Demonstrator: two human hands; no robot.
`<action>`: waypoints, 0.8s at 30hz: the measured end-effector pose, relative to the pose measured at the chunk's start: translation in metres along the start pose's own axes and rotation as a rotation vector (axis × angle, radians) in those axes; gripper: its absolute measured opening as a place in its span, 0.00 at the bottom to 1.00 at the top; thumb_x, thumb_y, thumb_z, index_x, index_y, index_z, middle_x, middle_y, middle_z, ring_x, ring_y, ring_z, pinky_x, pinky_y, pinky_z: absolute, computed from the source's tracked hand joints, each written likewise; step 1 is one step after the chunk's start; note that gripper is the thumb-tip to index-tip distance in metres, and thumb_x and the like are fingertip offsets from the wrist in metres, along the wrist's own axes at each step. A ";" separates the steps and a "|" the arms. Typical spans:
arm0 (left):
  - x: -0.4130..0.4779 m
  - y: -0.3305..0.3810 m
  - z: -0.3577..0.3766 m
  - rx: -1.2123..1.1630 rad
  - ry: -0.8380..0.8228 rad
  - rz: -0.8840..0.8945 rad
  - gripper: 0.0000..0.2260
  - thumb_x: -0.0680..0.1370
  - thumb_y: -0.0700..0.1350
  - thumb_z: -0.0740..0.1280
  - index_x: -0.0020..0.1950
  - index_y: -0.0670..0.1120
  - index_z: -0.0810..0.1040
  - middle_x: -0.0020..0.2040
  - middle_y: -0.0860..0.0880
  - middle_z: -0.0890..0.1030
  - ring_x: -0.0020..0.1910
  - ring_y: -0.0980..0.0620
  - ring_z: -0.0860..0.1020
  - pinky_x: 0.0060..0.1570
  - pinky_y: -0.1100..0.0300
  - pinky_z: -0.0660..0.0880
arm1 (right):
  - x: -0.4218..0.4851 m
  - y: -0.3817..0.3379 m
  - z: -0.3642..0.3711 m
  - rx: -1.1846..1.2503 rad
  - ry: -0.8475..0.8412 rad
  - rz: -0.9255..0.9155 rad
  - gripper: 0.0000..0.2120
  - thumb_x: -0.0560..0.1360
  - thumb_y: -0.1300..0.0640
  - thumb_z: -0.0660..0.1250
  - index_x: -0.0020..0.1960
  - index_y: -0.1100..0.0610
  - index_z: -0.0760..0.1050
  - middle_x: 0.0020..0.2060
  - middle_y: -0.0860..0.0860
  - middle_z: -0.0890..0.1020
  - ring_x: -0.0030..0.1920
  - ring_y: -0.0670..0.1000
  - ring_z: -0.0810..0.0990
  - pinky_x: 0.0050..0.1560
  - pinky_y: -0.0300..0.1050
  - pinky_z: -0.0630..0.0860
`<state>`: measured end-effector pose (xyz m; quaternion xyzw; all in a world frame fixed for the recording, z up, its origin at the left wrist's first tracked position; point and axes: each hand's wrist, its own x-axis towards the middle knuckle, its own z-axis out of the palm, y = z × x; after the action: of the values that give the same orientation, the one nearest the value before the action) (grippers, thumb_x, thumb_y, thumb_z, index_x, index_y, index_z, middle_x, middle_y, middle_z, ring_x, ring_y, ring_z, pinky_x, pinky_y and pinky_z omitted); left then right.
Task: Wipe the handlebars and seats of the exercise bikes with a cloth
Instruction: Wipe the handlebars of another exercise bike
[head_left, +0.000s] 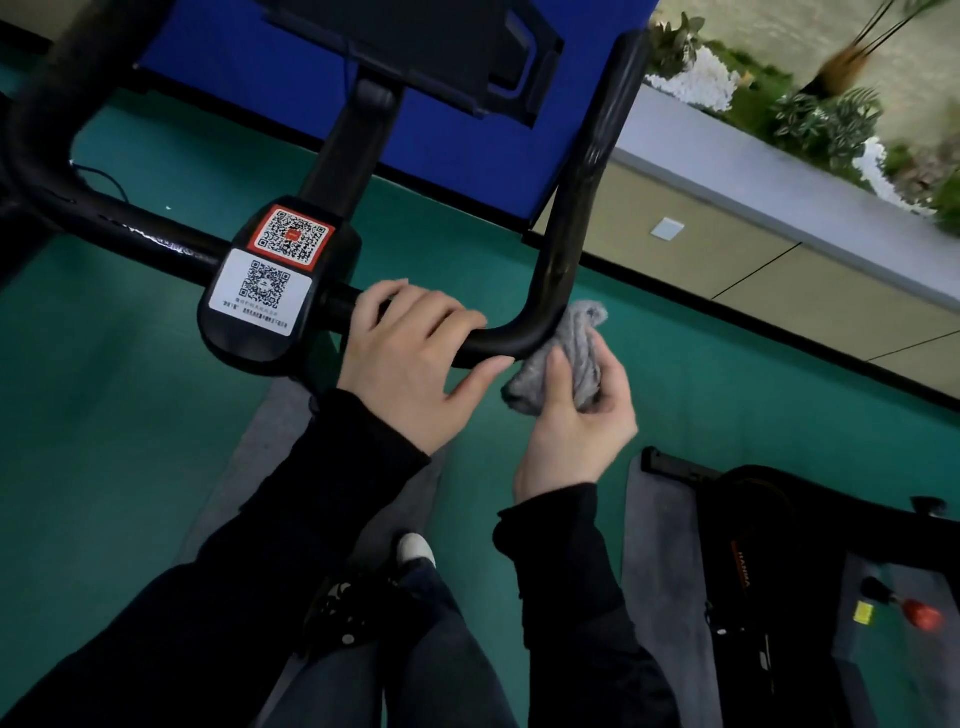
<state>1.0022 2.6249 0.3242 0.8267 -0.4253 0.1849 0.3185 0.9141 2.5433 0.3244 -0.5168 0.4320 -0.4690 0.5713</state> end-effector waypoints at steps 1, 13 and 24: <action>0.001 0.004 0.002 0.007 -0.001 -0.003 0.14 0.75 0.55 0.66 0.48 0.45 0.81 0.44 0.49 0.81 0.46 0.46 0.79 0.61 0.51 0.65 | -0.001 0.000 0.001 -0.050 -0.014 -0.063 0.14 0.74 0.70 0.68 0.54 0.54 0.78 0.55 0.59 0.81 0.59 0.57 0.80 0.62 0.58 0.75; 0.005 0.022 0.015 0.054 -0.004 -0.093 0.12 0.72 0.54 0.69 0.49 0.48 0.80 0.43 0.52 0.80 0.43 0.47 0.78 0.50 0.54 0.64 | 0.055 -0.010 -0.006 -0.283 -0.304 -0.325 0.10 0.73 0.69 0.69 0.52 0.58 0.78 0.51 0.60 0.81 0.54 0.53 0.80 0.61 0.48 0.75; 0.006 0.028 0.017 0.025 0.032 -0.173 0.11 0.70 0.54 0.70 0.46 0.49 0.80 0.43 0.54 0.80 0.43 0.50 0.77 0.51 0.57 0.61 | 0.106 -0.027 -0.004 -0.396 -0.644 -0.480 0.10 0.72 0.68 0.70 0.50 0.56 0.79 0.48 0.58 0.79 0.51 0.55 0.79 0.57 0.44 0.75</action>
<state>0.9829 2.5976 0.3253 0.8613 -0.3446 0.1754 0.3296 0.9275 2.4380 0.3501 -0.8214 0.1816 -0.3119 0.4416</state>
